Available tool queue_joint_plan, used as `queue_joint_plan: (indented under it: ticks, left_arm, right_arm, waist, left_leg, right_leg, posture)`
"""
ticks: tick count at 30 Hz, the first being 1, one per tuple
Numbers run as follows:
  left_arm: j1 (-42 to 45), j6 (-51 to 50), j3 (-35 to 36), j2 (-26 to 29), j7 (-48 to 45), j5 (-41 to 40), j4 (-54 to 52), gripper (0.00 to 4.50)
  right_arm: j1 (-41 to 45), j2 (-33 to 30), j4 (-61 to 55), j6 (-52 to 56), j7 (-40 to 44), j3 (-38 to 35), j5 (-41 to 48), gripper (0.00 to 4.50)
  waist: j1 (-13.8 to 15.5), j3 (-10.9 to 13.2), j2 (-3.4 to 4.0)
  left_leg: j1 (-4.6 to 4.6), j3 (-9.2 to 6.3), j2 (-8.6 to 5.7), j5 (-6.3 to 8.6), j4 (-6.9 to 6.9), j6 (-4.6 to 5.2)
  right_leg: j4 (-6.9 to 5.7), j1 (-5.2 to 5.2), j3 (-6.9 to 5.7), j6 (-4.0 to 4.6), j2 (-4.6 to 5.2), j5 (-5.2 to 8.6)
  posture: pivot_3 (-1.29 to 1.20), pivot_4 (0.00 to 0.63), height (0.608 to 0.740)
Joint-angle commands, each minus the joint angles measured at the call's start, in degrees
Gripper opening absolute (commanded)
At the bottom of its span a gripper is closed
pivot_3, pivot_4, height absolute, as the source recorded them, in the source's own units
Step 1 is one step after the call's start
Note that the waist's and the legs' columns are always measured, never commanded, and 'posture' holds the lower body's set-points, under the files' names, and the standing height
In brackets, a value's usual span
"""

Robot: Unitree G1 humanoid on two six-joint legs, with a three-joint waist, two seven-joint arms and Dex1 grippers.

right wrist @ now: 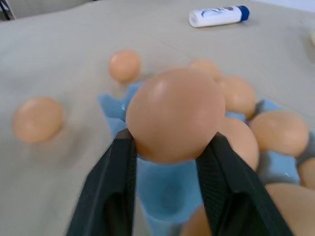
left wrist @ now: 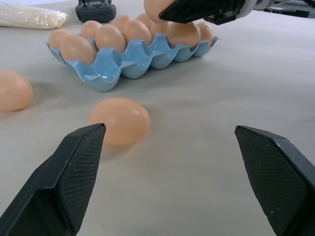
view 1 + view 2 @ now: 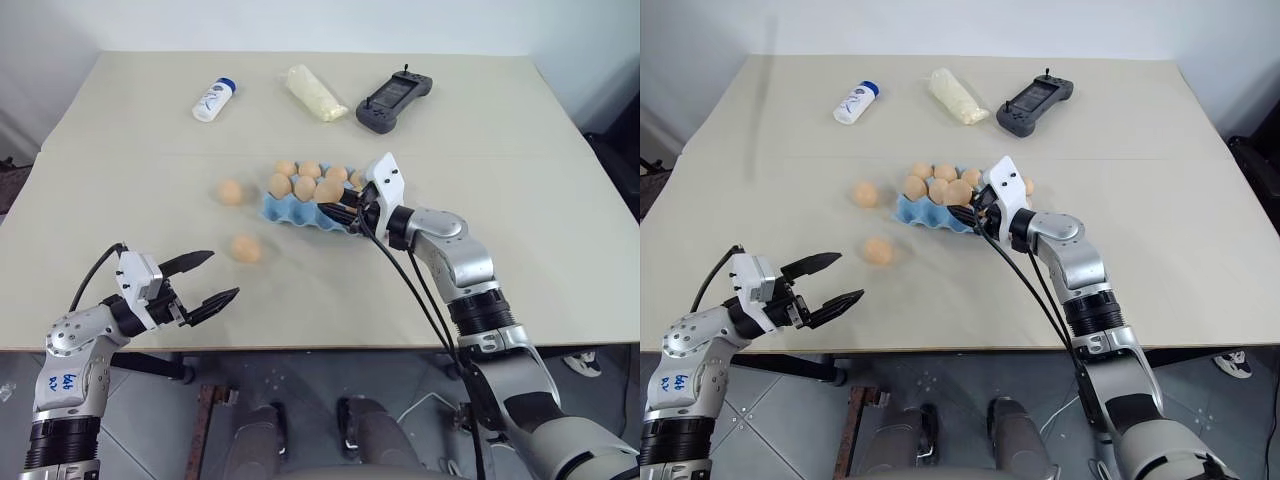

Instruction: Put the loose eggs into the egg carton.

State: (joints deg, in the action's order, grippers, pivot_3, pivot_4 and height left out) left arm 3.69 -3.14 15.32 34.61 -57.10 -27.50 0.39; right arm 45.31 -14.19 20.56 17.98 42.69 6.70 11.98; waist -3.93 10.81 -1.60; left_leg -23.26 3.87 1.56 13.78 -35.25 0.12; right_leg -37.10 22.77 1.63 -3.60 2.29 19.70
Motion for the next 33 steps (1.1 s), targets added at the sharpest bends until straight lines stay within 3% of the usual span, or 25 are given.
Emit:
queue_joint_plan:
  ticks: [1, 4, 6, 17, 21, 27, 33]
  left_arm:
    - [0.20, 0.84, 0.81, 0.18, 0.11, -0.55, -1.00, 4.50]
    - [0.12, 0.71, 0.85, 0.15, 0.31, -0.63, -1.30, 4.50]
    - [0.12, 0.63, 0.87, 0.13, 0.43, -0.67, -1.44, 4.50]
    - [-2.08, -0.72, 2.92, -0.03, 4.32, -1.24, -3.77, 4.50]
    - [-4.83, -2.00, 5.92, -1.52, 10.49, -0.97, -5.74, 4.50]
    - [-8.10, -5.09, 8.71, -8.93, 26.40, 0.97, -10.87, 4.50]
    - [-13.63, -7.60, 4.22, -15.98, 35.41, 3.65, -22.71, 4.50]
  right_arm:
    - [1.99, 0.50, -0.10, -2.26, 0.20, -0.31, -0.41, 2.96]
    - [2.30, 0.42, -0.70, -1.87, 0.65, -0.52, -0.34, 4.01]
    - [2.27, -0.05, -1.90, -1.24, 1.36, -0.79, 0.11, 4.46]
    - [-0.95, -9.50, -9.70, 1.36, 15.01, -3.51, 7.04, 4.46]
    - [-3.31, -13.62, -6.56, -5.69, 25.91, -4.81, 9.50, 4.46]
    - [-1.96, -15.83, 3.07, -9.12, 35.37, -7.63, 12.46, 4.46]
    - [1.15, -17.91, 12.09, -11.69, 42.41, -6.83, 10.64, 4.46]
  waist:
    - [-0.13, 0.00, 0.00]
    - [-0.38, 0.00, 0.00]
    - [-0.46, 0.00, 0.00]
    - [-0.50, 0.00, 0.00]
    - [-0.58, 0.00, 0.00]
    - [-0.57, 0.00, 0.00]
    - [-0.11, 0.01, -0.01]
  left_leg:
    - [0.00, 0.00, 0.00, 0.00, 0.00, 0.00]
    - [0.02, 0.00, 0.01, -0.02, 0.00, 0.02]
    - [0.03, 0.00, 0.00, -0.03, -0.01, 0.03]
    - [0.02, -0.02, 0.01, -0.04, -0.01, 0.03]
    - [0.04, -0.01, 0.01, -0.03, -0.01, 0.03]
    - [0.11, 0.00, 0.00, -0.06, -0.09, 0.08]
    - [0.11, 0.00, -0.02, -0.06, -0.16, 0.08]
  right_leg:
    - [-0.01, 0.00, 0.00, 0.00, -0.01, 0.00]
    - [-0.07, 0.00, -0.01, 0.00, -0.01, 0.00]
    - [-0.10, 0.00, -0.01, 0.00, -0.01, 0.00]
    - [-0.07, -0.01, -0.02, -0.01, 0.00, 0.00]
    - [-0.06, -0.03, -0.01, -0.02, -0.01, -0.01]
    - [-0.13, -0.12, 0.01, -0.06, -0.02, -0.03]
    - [-0.17, -0.12, 0.02, -0.07, -0.01, -0.04]
  posture:
    - [0.00, 0.150, 0.740]
    - [0.00, 0.150, 0.740]
    - [0.00, 0.150, 0.740]
    - [0.00, 0.150, 0.740]
    - [0.00, 0.150, 0.740]
    - [0.00, 0.150, 0.740]
    - [0.00, 0.150, 0.740]
